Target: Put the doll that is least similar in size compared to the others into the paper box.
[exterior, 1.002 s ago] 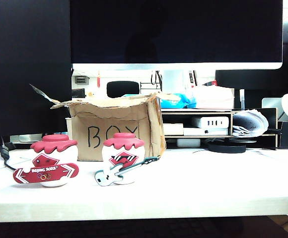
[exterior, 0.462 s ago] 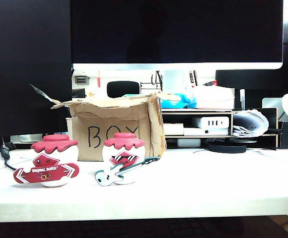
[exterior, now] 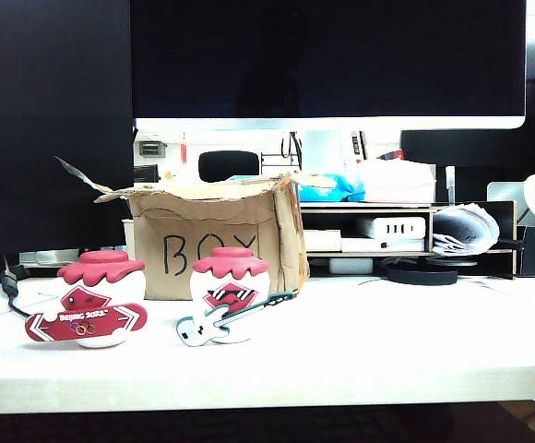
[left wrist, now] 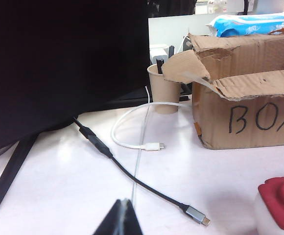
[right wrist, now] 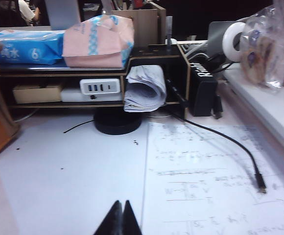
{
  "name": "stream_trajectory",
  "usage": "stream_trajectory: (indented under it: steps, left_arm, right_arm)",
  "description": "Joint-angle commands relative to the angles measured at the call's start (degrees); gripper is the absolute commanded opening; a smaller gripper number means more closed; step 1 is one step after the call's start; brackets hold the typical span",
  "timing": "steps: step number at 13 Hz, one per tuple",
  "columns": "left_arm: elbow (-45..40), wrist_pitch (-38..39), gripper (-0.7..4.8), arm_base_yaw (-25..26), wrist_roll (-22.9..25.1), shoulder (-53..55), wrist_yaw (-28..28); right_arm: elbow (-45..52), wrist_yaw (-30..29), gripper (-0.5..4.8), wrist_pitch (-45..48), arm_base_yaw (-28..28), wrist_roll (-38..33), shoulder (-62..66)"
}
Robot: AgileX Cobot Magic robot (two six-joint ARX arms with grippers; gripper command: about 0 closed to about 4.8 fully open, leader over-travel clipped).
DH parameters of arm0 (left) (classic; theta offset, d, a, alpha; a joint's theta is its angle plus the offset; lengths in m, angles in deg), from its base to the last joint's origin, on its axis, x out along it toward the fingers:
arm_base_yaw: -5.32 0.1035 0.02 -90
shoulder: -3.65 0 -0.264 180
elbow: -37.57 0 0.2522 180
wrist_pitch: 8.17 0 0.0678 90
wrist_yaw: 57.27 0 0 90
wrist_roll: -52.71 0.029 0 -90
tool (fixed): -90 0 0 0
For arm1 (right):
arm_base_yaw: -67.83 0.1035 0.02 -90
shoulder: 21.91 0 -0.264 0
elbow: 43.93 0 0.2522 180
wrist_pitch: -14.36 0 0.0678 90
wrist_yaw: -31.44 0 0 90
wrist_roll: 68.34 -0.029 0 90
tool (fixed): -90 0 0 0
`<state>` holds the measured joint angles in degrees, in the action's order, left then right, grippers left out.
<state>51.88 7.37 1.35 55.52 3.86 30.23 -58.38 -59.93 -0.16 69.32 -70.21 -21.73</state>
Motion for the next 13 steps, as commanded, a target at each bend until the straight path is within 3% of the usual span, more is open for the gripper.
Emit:
stream_trajectory:
  steps: [1,13]
  left_arm:
    - [0.1,-0.5,-0.05,0.0,0.0,0.0,-0.2]
    - [0.1,-0.5,-0.05,0.0,0.0,0.0,-0.2]
  right_arm:
    - [0.2,0.3,0.0,1.6,0.3,0.1,0.0]
    - [0.2,0.2,-0.01,3.0,0.3,0.0,0.0]
